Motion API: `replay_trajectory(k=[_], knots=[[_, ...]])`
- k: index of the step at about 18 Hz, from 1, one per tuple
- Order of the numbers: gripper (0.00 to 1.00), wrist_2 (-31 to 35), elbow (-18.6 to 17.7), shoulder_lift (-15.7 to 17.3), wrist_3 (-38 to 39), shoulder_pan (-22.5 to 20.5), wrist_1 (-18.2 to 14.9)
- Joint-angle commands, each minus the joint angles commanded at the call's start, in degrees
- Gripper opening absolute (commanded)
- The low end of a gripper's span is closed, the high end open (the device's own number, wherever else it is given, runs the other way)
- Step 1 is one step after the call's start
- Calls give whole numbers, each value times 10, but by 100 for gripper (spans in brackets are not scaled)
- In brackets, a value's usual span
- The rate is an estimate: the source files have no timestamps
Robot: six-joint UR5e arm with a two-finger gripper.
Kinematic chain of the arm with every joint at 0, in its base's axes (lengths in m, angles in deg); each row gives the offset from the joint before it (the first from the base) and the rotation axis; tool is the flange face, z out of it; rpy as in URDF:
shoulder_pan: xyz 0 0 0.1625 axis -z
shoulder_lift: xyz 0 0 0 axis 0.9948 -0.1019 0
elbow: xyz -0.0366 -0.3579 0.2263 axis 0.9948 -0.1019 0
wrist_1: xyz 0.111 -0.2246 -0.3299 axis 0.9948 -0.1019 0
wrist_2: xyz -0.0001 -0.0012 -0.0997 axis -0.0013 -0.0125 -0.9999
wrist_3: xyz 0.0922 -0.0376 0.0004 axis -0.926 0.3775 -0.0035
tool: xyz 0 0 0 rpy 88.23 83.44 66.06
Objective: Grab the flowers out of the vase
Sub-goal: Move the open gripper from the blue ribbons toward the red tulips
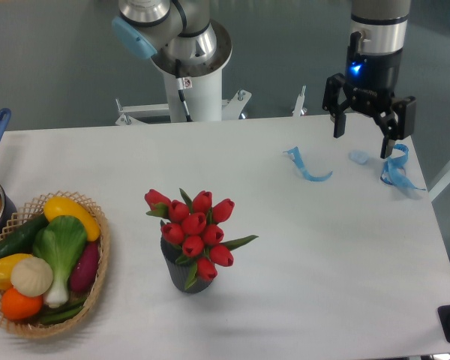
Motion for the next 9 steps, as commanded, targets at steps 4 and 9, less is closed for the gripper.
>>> replay_trajectory(k=[4,9], knots=[[100,-3,-20,-6,3,11,46],[100,-25,-36,-7,54,15,56]])
